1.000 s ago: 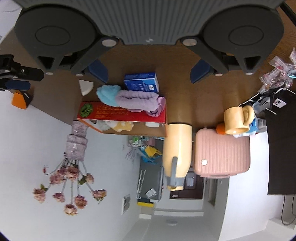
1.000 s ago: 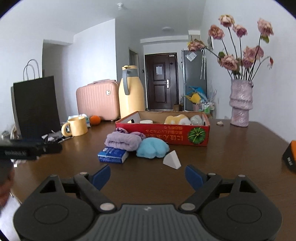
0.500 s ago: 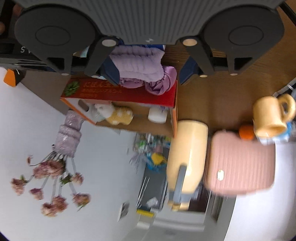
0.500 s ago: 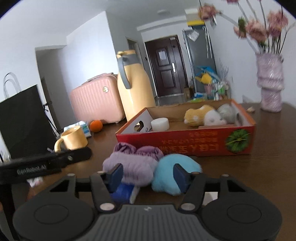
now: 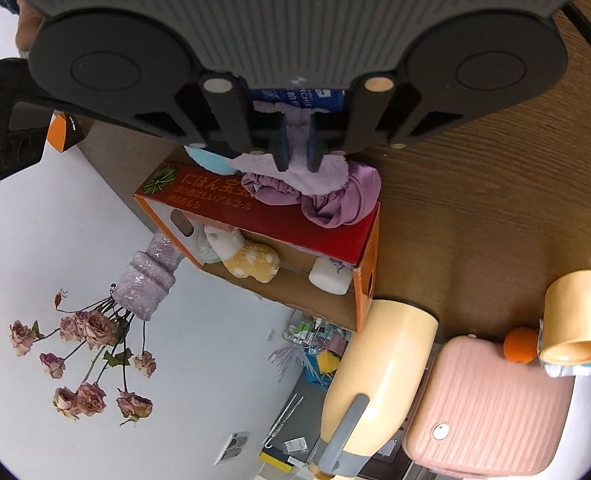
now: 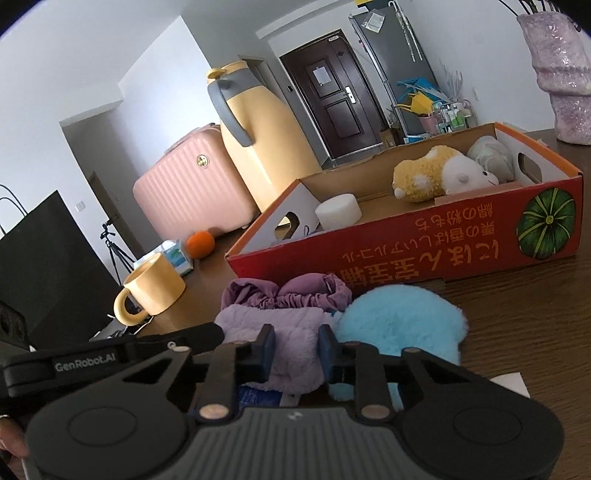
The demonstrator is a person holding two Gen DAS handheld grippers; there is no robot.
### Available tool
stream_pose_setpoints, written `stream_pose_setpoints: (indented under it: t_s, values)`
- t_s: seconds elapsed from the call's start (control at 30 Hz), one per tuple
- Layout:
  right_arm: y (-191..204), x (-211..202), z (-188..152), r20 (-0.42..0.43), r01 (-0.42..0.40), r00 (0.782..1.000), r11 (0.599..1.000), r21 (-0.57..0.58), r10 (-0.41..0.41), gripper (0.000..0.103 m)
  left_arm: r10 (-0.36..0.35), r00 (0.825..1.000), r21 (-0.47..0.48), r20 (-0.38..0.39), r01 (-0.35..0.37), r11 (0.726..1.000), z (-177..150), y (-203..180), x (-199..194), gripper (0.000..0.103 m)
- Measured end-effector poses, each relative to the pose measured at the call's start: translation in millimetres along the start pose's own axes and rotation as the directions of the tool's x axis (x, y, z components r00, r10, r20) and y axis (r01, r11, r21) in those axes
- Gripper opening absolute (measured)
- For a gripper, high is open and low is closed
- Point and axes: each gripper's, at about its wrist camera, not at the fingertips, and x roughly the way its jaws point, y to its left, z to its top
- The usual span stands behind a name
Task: Organize soft objects
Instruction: 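Grasp the lavender towel with the left gripper while the right grasps it too, then carry the lavender towel into the box and open both grippers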
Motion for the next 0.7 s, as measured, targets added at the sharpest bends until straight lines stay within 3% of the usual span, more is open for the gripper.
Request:
stream_pose_setpoints:
  t_s: [0.23, 0.47, 0.7]
  values:
    - [19.0, -38.5, -0.9, 0.064, 0.007, 0.998, 0.998, -0.056, -0.004, 0.02, -0.06, 0.995, 0.021, 0.074, 0.059, 0.998, -8.3, -26.8, -54.7, 0.008]
    - [29.8, -105.6, -32.8, 0.073, 0.034, 0.997, 0.996, -0.083, -0.028, 0.02, -0.087, 0.995, 0.01, 0.041, 0.087, 0.996, -47.4, -53.9, -93.3, 0.007]
    - [29.9, -156.1, -70.2, 0.078, 0.096, 0.993, 0.99, -0.098, -0.089, 0.019, -0.107, 0.994, 0.065, 0.004, 0.107, 0.992, -81.6, -89.3, -117.5, 0.006]
